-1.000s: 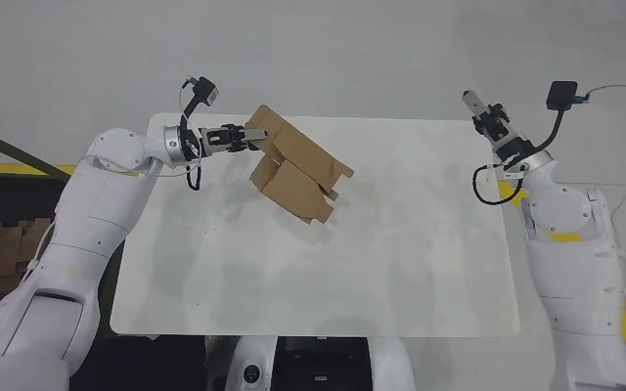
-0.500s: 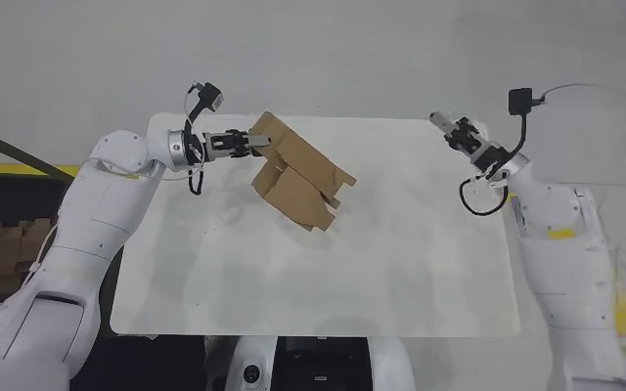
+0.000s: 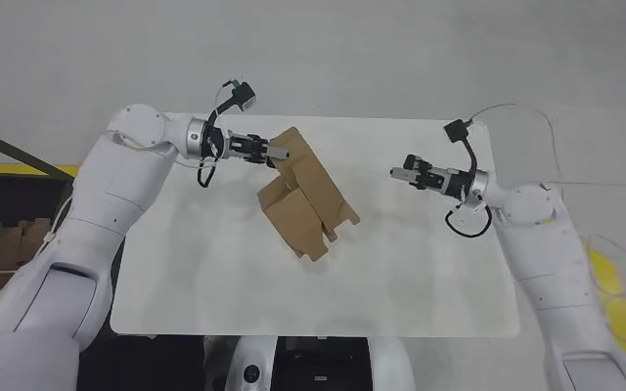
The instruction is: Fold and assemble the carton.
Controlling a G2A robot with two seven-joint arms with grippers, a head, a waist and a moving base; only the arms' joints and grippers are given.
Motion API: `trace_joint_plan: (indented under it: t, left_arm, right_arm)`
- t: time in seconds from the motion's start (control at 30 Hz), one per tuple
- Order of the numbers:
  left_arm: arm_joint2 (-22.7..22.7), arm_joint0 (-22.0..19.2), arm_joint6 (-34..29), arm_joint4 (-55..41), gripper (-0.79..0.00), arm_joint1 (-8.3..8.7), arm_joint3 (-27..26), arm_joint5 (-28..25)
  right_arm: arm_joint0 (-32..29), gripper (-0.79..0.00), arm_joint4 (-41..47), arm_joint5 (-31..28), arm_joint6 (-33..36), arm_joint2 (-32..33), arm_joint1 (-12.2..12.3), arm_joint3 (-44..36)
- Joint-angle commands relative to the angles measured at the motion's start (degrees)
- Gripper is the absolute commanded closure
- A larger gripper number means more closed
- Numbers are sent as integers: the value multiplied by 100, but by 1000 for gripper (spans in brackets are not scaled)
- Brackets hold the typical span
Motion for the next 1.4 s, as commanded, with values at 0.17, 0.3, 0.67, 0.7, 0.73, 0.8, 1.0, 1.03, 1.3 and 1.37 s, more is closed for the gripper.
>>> trace_joint_plan:
  t: [0.17,0.3,0.67,0.7,0.73,0.8,1.0,1.03,1.3,1.37]
  left_arm:
    - [660,-359,-102,-194,0,-192,-19,105]
    - [975,-497,-17,-258,0,-252,38,20]
    - [1054,-535,26,-323,0,-271,140,-24]
    - [1054,-535,26,-323,0,-271,140,-24]
    - [1054,-514,67,-314,0,-271,131,-11]
    - [1045,-405,285,-123,0,-257,56,79]
    - [988,-312,91,-29,0,-248,-53,155]
    - [996,-317,33,-17,0,-257,-64,143]
    - [1120,-369,-84,-31,0,-371,-138,89]
    - [1148,-375,-80,-43,0,-394,-123,85]
  right_arm:
    - [237,-785,641,73,946,-545,-60,240]
    - [336,-785,1054,322,1123,-737,-97,442]
    - [336,-785,1054,322,1123,-737,-97,442]
    - [292,-785,1020,377,1014,-739,-96,407]
    - [264,-785,984,430,985,-753,-92,355]
    - [282,-785,832,479,1092,-805,-81,265]
    - [532,-785,1192,658,1532,-1068,-127,364]
    - [589,-785,1240,704,1578,-1139,-137,386]
    - [961,-690,1584,869,1743,-1697,-213,616]
    - [1036,-714,1686,905,1779,-1810,-218,677]
